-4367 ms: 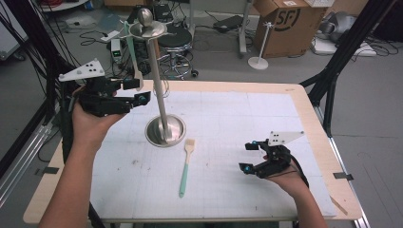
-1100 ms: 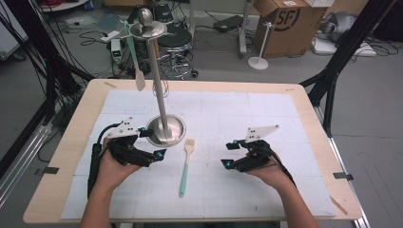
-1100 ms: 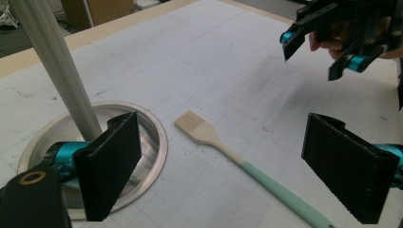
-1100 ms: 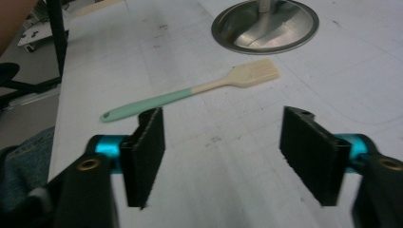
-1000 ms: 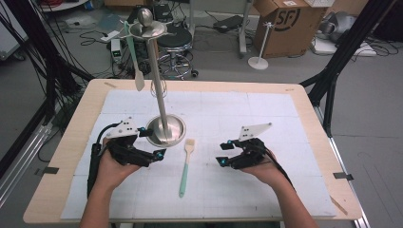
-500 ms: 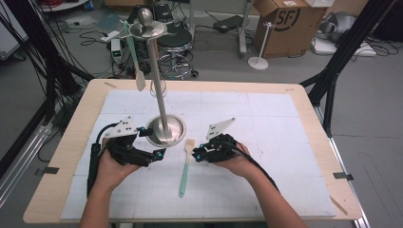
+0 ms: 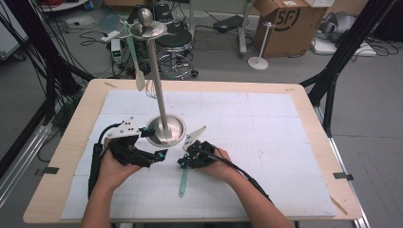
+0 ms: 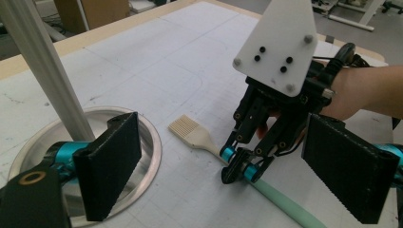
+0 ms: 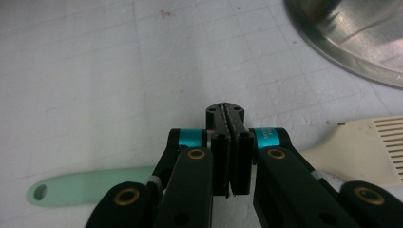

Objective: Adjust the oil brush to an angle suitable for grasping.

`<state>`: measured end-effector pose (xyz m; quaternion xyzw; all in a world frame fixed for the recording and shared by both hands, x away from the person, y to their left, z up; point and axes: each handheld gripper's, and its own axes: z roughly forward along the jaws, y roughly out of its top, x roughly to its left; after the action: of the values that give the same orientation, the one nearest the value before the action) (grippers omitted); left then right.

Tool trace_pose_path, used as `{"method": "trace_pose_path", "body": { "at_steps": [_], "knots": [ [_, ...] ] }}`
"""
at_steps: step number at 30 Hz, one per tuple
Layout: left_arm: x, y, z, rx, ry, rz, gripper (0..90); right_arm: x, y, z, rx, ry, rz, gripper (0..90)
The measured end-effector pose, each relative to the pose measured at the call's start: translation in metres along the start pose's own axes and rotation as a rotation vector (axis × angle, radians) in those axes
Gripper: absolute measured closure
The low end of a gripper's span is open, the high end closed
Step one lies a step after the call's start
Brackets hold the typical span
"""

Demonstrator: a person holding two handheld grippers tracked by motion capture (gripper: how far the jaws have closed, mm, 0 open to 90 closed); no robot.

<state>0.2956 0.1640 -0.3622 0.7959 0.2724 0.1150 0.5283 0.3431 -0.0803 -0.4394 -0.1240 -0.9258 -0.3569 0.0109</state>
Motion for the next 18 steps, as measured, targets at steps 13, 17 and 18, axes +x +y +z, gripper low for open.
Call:
{"method": "trace_pose_path", "body": {
  "at_steps": [13,17,18],
  "knots": [
    [-0.002,0.0,0.005,0.009,-0.009,0.004,13.6,-0.004,-0.013,-0.017,0.02,-0.021,0.035,89.8],
    [-0.003,0.0,0.008,0.01,-0.015,0.007,13.6,-0.005,-0.022,-0.025,0.014,-0.025,0.056,89.8],
    [-0.003,0.0,0.008,0.012,-0.015,0.009,13.6,-0.006,-0.024,-0.027,0.014,-0.029,0.06,89.8]
  ]
}}
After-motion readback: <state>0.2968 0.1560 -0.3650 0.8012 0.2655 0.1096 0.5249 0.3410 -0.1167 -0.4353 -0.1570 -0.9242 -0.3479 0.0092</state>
